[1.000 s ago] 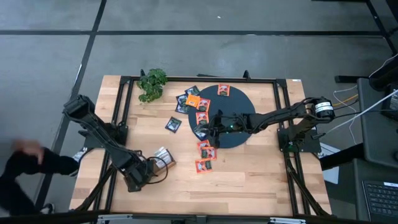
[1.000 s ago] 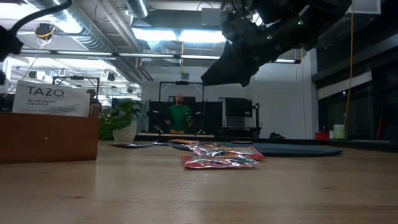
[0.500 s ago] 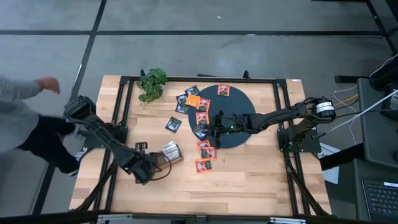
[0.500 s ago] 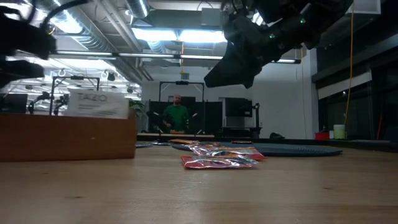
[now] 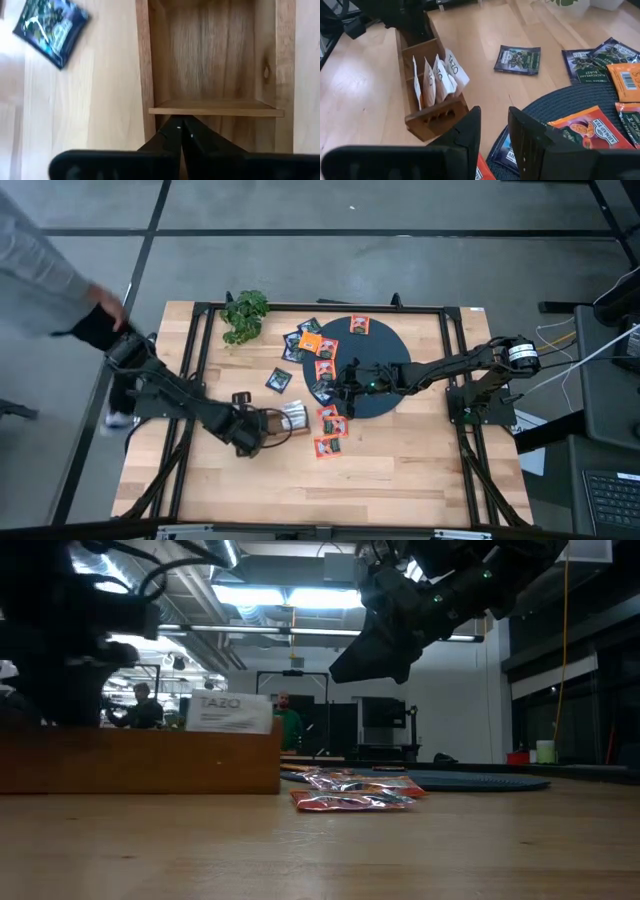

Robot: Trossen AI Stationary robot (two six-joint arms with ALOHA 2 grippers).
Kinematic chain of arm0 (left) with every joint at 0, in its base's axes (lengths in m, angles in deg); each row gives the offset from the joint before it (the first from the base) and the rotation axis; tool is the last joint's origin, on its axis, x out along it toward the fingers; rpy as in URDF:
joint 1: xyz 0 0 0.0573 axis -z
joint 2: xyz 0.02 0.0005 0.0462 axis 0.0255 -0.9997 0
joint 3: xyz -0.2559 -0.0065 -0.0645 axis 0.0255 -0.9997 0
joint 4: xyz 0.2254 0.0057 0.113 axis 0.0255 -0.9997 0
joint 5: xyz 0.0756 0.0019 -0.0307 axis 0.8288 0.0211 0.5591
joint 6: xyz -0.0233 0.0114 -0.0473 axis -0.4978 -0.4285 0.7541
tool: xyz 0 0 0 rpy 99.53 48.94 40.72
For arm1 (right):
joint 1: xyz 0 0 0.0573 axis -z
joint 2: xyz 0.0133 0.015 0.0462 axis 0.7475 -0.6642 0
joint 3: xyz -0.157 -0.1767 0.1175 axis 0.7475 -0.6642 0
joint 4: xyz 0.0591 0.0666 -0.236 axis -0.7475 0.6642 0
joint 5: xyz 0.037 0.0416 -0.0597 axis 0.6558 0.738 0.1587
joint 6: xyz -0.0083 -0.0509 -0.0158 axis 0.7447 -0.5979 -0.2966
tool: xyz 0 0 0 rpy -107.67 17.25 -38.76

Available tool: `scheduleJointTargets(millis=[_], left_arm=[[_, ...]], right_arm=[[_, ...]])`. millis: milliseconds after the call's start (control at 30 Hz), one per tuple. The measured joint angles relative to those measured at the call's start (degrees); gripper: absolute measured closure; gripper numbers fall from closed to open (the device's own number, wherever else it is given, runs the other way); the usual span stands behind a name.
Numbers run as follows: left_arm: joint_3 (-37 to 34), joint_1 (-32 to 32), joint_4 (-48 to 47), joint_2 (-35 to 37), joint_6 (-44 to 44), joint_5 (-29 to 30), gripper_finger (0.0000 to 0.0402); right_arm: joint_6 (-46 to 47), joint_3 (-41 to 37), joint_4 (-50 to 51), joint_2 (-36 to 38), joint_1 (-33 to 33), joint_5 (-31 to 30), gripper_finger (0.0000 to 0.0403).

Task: Pick & Place Tea
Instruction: Move the wooden organizer to the center of the table, then put the orange tea bag into the middle section of the wooden organizer

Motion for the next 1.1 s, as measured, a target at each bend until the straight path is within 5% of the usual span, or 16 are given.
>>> scheduleJointTargets(millis=[367,700,933,1100], left_arm=[[0.0,-6.5,1.8,0.7,-6.4,-6.4,0.04],[0.0,-6.6,3.0,11.2,-3.5,0.6,0.04],[0.0,-6.5,12.1,19.4,-7.5,1.7,0.04],[0.0,-6.3,25.1,19.5,-15.6,-3.7,0.04]], right_arm=[[1.3,0.0,3.5,0.0,0.0,0.0,0.0302],[3.5,0.0,4.8,0.0,-0.1,4.6,0.0302],[8.8,0.0,6.5,0.0,-1.9,8.1,0.0302],[12.9,0.0,6.7,0.0,-4.1,8.1,0.0302]])
